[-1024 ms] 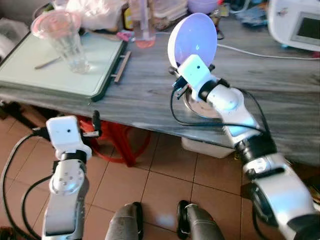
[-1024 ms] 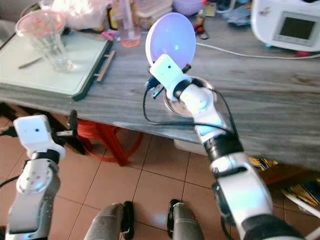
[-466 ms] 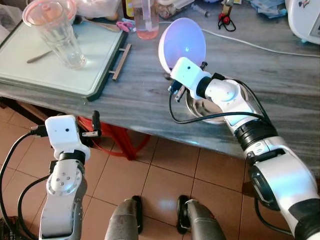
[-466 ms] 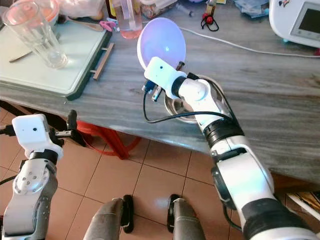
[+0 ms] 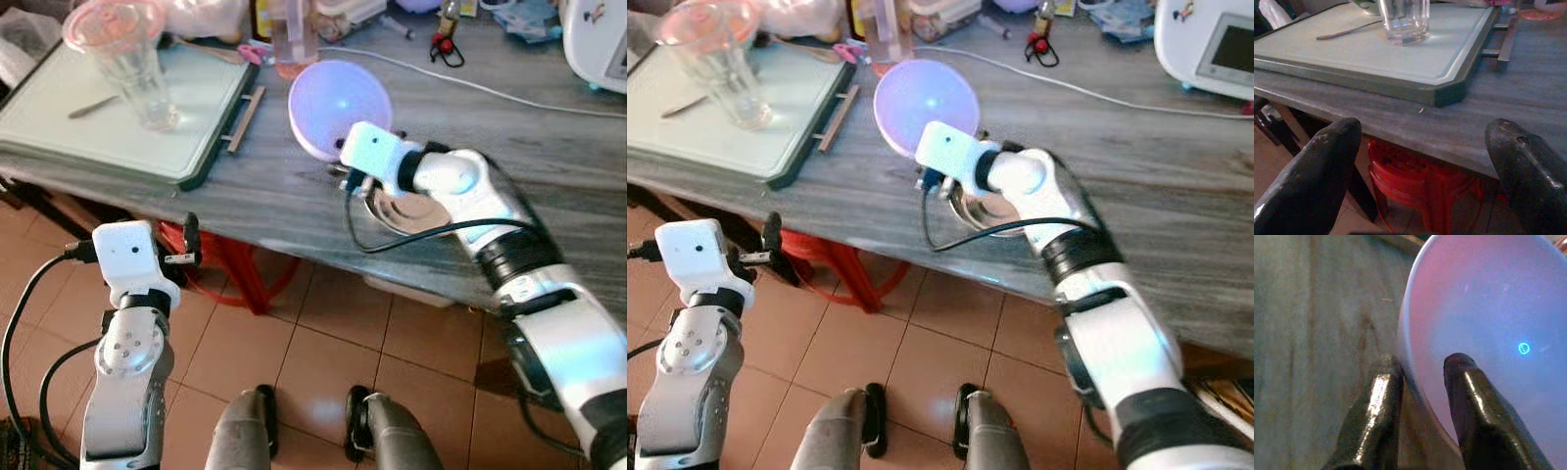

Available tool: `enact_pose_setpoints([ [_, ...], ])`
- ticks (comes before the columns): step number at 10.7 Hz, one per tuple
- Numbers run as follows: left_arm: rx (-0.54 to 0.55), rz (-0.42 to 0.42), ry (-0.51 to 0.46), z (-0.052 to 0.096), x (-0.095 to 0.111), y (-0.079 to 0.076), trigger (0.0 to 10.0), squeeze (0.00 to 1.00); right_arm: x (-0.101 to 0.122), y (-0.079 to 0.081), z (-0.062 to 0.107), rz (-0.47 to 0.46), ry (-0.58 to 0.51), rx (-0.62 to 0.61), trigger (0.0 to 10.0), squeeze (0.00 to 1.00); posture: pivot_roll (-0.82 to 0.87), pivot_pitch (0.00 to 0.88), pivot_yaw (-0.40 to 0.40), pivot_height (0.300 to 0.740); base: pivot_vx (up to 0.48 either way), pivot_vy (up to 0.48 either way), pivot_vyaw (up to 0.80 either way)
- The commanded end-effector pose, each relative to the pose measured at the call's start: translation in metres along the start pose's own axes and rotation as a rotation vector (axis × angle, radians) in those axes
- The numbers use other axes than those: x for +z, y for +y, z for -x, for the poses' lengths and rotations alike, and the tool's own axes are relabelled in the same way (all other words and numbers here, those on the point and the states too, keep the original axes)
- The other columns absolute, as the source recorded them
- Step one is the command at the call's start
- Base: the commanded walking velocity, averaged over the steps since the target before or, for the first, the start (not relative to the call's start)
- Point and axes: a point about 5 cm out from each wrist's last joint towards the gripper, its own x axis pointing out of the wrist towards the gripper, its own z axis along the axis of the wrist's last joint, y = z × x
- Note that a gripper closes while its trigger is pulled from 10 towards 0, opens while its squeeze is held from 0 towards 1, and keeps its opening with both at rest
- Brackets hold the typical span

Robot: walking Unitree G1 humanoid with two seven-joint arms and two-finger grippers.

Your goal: Setting the table

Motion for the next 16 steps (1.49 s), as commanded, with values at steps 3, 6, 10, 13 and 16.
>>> enact_pose_setpoints([
  [3, -0.002, 0.014, 0.016, -0.005, -0.005, -0.002, 10.0, 0.00, 0.009, -0.008, 0.007, 0.065, 0.017, 0.065, 10.0, 1.00, 0.12, 0.220, 0.064, 0.740, 0.000, 0.000, 0.00],
  [6, 0.005, 0.023, 0.003, -0.013, -0.005, -0.003, 10.0, 0.00, 0.011, -0.012, 0.019, 0.075, 0.042, 0.099, 10.0, 1.00, 0.09, 0.189, 0.058, 0.740, 0.000, 0.000, 0.00],
  [10, 0.007, 0.040, -0.009, -0.020, -0.007, -0.007, 10.0, 0.00, 0.014, -0.015, 0.033, 0.022, 0.031, 0.048, 10.0, 0.00, 0.06, 0.154, 0.053, 0.740, 0.000, 0.000, 0.00],
  [13, 0.011, 0.043, -0.015, -0.023, -0.008, -0.007, 10.0, 0.00, 0.024, -0.015, 0.043, -0.021, -0.026, -0.070, 10.0, 0.00, 0.05, 0.144, 0.051, 0.740, 0.000, 0.000, 0.00],
  [16, 0.006, 0.046, -0.012, -0.024, -0.011, -0.008, 10.0, 0.00, 0.028, -0.009, 0.055, -0.110, -0.066, -0.312, 10.0, 0.00, 0.03, 0.147, 0.056, 0.740, 0.000, 0.000, 0.00],
])
